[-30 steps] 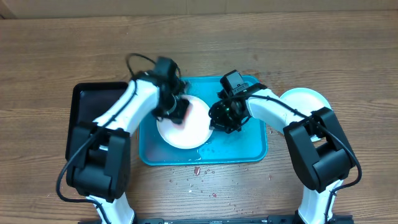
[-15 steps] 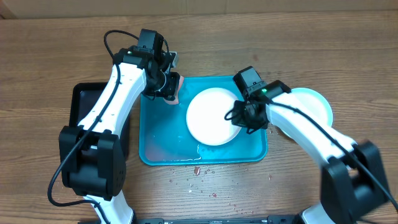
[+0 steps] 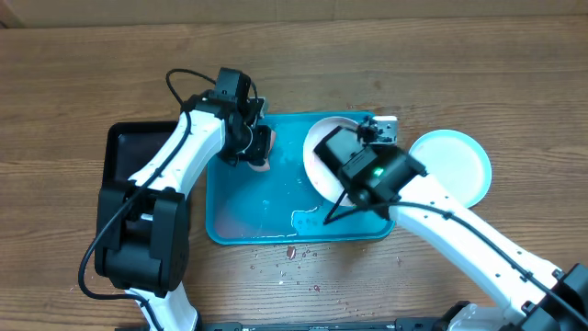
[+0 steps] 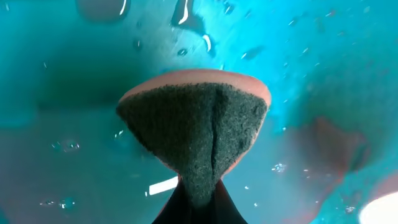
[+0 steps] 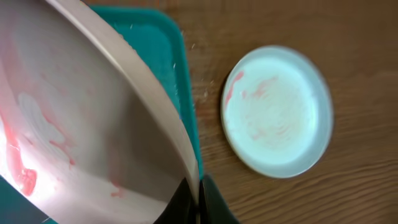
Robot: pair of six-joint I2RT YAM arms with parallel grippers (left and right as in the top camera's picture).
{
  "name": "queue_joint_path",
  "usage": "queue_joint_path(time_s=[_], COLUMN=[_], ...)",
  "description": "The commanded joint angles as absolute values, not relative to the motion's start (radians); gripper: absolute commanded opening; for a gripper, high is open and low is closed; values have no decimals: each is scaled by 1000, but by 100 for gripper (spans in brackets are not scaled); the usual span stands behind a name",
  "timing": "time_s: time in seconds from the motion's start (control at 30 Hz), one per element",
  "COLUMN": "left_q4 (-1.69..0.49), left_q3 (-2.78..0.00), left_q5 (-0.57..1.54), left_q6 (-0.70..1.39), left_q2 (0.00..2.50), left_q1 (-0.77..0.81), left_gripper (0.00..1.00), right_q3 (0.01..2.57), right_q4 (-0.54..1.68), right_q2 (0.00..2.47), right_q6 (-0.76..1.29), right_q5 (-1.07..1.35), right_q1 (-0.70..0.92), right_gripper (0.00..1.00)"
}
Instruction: Clean dirty plates on tray and stack at the side
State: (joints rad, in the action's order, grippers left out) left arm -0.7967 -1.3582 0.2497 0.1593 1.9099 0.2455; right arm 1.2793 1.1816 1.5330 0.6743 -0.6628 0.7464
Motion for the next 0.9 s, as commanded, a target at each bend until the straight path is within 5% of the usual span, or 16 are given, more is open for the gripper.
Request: queue_joint_path(time_s=[0.0,0.47,0.87], left_q4=[-788,-780,-780], left_q3=[-1335,-1330,-1330], left_q5=[260,259,259], left_q6=[188,189,188], left_q2=[1911,1911,1911], left_q1=[249,249,249], left_gripper=[4,4,4], right_q3=[1316,1316,1316], right_q4=[1196,1248,1248], right_q2=[1505,1505,1505], right_q6=[720,730,730], right_q5=[-916,-1501,-1570], right_q1=[822,1082,1111], right_gripper=[4,4,4])
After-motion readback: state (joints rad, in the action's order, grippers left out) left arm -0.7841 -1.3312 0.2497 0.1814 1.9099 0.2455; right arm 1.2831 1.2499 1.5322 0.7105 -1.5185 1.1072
